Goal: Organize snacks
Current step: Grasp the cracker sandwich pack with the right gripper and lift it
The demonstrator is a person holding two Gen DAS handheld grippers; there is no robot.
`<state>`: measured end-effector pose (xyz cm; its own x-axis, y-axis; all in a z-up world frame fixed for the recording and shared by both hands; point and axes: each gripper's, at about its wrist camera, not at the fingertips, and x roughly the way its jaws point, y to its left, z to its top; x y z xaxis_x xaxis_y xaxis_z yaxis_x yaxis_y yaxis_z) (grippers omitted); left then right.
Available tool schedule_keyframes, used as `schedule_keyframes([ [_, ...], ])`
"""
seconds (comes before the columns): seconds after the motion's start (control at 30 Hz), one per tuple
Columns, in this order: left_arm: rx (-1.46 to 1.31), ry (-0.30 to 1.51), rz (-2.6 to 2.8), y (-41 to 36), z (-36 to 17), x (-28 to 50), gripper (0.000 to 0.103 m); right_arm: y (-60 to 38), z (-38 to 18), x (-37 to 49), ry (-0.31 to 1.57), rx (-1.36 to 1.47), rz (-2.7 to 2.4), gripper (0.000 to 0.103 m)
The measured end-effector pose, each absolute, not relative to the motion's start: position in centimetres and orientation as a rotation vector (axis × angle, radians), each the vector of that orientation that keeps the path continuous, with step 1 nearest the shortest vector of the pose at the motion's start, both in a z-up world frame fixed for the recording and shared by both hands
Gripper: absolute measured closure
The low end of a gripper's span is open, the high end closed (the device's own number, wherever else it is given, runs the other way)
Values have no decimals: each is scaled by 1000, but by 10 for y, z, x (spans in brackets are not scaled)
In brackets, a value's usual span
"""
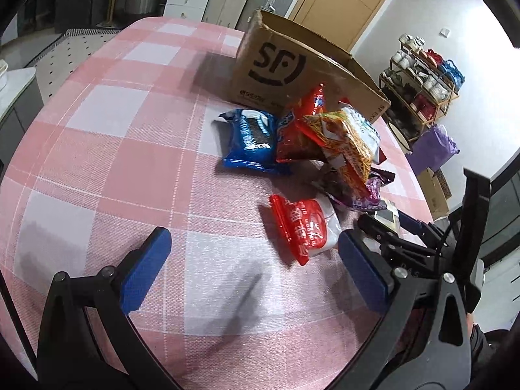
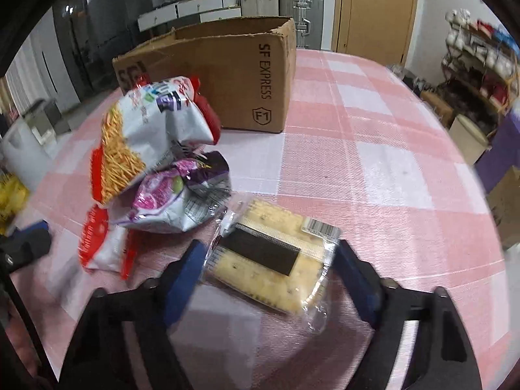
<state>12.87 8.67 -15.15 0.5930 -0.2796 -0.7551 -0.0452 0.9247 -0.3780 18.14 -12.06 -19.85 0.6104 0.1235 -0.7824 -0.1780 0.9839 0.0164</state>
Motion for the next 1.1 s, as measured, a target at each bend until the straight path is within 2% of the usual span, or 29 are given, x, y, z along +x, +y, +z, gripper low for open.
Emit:
schedule_keyframes([
  [0.1,-391,933,-136,91,-154,127,1,-123,-198,178,888,-54,195,31],
  [0.43,-403,943,-143,91,-155,122,1,-140,-190,158,867,40,271,32],
  [0.63,-417,983,-139,85,-162,124,1,-150,-174,141,794,88,329,32],
  [1.1,-310,1057,-165,29,-164,151,1,-193,-168,131,732,223,356,32],
])
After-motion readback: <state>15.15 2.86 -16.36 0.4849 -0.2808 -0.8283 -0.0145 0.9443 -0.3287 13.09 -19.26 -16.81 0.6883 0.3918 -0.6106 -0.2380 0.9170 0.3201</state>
